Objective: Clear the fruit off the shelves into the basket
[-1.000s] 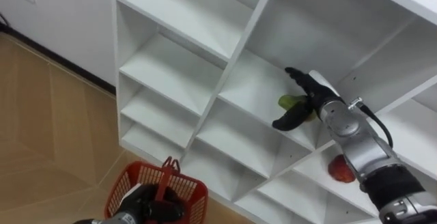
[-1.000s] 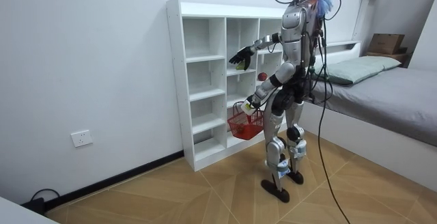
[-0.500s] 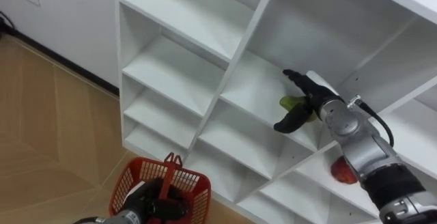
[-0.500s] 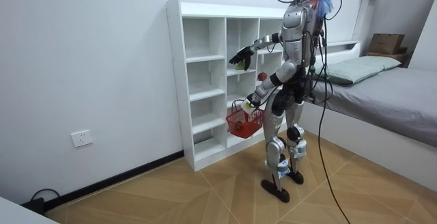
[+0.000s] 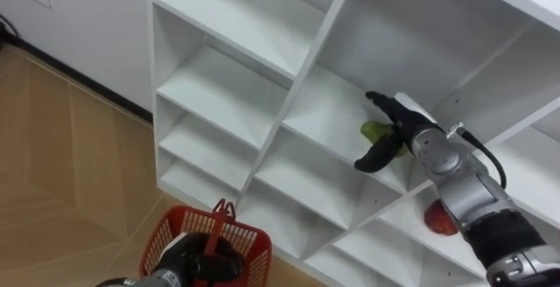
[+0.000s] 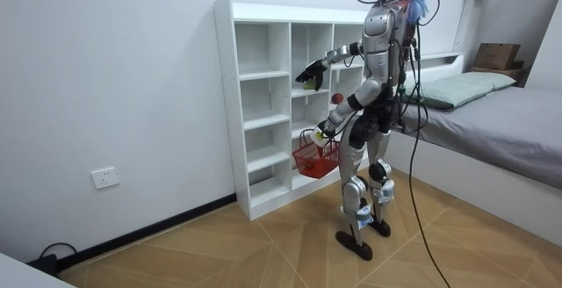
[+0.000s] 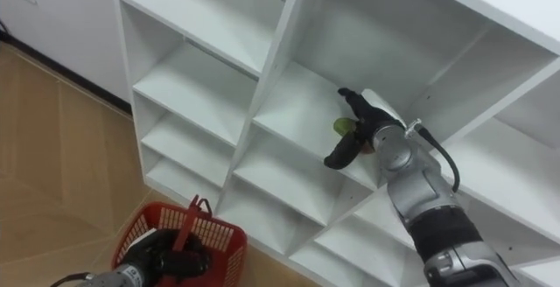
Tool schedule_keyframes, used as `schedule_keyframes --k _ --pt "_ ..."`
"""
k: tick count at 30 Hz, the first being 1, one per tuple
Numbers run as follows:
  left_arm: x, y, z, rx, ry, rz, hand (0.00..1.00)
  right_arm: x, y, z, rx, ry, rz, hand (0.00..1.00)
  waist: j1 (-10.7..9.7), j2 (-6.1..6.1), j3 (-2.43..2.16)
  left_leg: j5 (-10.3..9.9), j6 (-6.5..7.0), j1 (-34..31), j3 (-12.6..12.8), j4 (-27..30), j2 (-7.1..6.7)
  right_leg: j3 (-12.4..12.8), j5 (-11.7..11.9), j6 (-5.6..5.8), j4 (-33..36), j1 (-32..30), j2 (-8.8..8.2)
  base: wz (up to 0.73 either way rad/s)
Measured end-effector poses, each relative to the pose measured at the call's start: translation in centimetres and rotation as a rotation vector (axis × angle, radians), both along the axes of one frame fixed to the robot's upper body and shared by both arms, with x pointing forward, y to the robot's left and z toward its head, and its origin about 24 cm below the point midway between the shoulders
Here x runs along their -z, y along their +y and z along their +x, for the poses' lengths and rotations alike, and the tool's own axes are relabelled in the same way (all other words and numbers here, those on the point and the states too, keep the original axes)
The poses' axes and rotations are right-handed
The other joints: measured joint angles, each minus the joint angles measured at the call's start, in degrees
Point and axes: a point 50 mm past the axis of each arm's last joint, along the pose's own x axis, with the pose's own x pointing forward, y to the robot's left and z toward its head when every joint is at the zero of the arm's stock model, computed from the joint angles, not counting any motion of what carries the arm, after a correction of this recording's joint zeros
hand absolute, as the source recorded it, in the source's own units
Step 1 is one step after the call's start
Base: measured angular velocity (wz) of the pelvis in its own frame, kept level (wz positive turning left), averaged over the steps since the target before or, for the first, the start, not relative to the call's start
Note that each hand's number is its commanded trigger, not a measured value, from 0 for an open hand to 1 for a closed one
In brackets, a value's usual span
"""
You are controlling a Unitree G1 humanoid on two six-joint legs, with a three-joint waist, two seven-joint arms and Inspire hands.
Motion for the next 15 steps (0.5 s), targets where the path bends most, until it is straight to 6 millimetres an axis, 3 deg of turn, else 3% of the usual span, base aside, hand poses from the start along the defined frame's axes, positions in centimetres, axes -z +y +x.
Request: schedule_keyframes --k 15 --pt "0.0 0.0 0.0 0.002 0.004 0.001 1.00 1.3 -1.0 -0.5 0.151 -0.025 0.024 0.00 0.40 0.14 0.07 0.00 0.00 -0.24 -0.14 0.10 -0.01 -0.25 0.00 0.00 -0.02 0.00 -0.03 0.00"
